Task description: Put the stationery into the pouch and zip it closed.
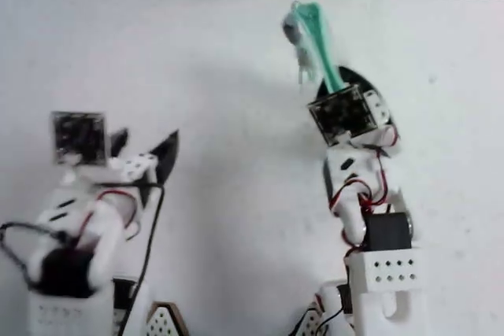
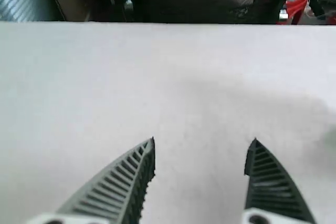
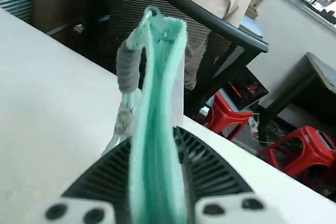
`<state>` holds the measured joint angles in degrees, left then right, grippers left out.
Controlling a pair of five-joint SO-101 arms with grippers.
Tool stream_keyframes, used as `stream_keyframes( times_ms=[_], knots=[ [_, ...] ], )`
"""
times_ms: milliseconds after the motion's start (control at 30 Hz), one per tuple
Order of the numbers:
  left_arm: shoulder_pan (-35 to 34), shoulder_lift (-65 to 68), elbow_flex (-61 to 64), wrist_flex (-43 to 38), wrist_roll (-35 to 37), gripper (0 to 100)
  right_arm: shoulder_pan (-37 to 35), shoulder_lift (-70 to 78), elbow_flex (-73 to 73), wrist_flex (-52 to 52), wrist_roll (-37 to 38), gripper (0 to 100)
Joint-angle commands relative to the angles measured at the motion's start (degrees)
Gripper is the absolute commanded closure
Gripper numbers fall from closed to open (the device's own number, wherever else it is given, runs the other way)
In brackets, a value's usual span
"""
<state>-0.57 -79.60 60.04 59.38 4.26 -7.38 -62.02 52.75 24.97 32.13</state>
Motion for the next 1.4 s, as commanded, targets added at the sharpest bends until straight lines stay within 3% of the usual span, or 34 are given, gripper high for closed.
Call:
stream_keyframes(
  times_ms=[0, 200, 433, 767, 867, 1133, 1267, 1367],
  knots=[
    [1.36, -0.4, 5.63, -6.86, 1.41, 73, -0.57, -0.75, -4.57, -2.15, 5.19, 98.1],
    [1.27, -0.4, 8.62, -9.49, 1.41, 73, -9.45, -0.92, 6.77, 3.21, 6.59, 98.0],
    [1.27, -0.4, 8.88, -9.05, 1.41, 73, -24.22, -0.75, 25.85, -10.86, 0.09, 98.0],
    [1.54, -0.4, 10.37, -9.58, 1.32, 73, -31.96, -0.66, 36.75, -14.11, -0.35, 97.9],
    [1.71, -0.4, 10.55, -9.49, 1.32, 73, -31.6, -0.66, 38.86, -17.8, 0.0, 98.0],
    [1.71, -0.4, 10.55, -9.23, 1.32, 73, -21.76, -0.66, 41.14, -26.33, 7.03, 98.0],
    [1.71, -0.4, 10.55, -9.41, 1.32, 73, -19.21, -0.66, 38.59, -27.74, 5.89, 98.0],
    [1.71, -0.4, 10.64, -9.23, 1.32, 73, -21.49, -0.66, 38.07, -24.84, 3.25, 97.8]
  ],
)
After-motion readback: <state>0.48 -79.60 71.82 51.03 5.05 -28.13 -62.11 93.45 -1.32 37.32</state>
